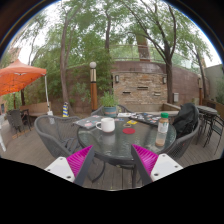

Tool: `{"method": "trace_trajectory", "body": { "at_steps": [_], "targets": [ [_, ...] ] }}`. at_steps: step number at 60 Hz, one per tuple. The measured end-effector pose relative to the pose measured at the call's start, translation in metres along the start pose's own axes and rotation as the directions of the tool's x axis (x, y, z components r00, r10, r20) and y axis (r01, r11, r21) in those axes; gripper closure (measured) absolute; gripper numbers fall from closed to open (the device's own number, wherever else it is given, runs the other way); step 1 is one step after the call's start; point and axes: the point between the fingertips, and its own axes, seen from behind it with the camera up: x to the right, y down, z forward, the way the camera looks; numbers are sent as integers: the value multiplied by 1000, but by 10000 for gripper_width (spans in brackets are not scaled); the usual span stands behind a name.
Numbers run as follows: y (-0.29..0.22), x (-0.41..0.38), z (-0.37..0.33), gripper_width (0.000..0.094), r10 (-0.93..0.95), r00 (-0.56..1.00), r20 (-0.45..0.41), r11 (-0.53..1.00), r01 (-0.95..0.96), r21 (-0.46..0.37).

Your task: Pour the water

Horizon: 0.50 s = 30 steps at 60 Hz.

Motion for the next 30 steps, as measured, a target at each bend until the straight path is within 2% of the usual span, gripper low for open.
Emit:
{"method": "trace_trajectory", "body": {
  "at_steps": [19,30],
  "targets": [
    [3,59,16,117,2,997,-71,1000,0,21],
    [-18,149,55,113,-5,981,-193,997,20,74]
  ]
}}
